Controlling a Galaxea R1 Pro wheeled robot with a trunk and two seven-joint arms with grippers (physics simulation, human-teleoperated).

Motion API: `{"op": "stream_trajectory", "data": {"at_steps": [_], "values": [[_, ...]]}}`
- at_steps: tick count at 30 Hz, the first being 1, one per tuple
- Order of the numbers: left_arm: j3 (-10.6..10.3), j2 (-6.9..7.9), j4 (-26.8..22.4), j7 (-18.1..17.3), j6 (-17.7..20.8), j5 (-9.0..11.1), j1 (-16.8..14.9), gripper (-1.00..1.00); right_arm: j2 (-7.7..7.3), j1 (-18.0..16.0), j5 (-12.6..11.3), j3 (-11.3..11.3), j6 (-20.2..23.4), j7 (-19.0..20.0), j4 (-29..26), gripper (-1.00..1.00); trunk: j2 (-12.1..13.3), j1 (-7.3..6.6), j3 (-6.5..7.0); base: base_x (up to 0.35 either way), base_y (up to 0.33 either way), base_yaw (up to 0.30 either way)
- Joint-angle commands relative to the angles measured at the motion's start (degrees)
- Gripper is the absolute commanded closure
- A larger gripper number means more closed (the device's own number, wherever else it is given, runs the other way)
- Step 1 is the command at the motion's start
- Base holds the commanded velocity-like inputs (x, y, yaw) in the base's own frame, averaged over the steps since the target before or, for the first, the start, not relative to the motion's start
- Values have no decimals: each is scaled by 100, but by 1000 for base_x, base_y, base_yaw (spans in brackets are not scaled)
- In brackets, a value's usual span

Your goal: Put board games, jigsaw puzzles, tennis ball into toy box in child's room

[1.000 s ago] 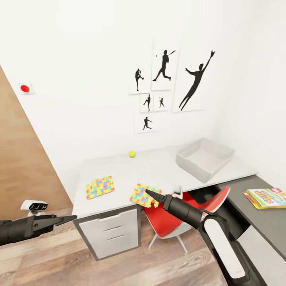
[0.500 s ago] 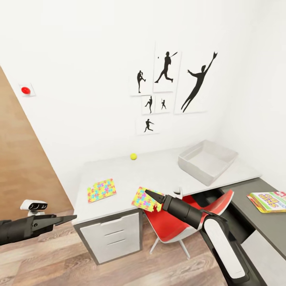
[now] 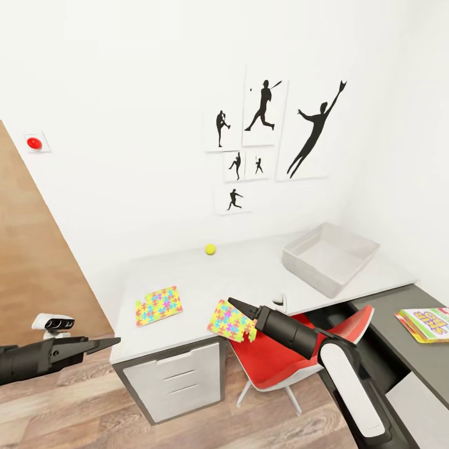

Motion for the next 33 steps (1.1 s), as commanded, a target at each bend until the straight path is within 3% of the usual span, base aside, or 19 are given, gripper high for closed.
{"op": "stream_trajectory", "data": {"at_steps": [1,18,33], "values": [[-2,2,-2,-20,61,-1,-4,-100,-3,-6,-10,2,19,4,-2,-100,-12,3,-12,7,0,0],[-10,2,-2,-19,58,-7,-4,-100,-48,-6,-10,2,19,13,-2,-100,-12,3,95,75,0,-32],[-16,2,-2,-11,58,-4,-4,-100,-48,-6,-10,3,19,13,-2,-100,-12,3,230,-72,-61,-90]]}}
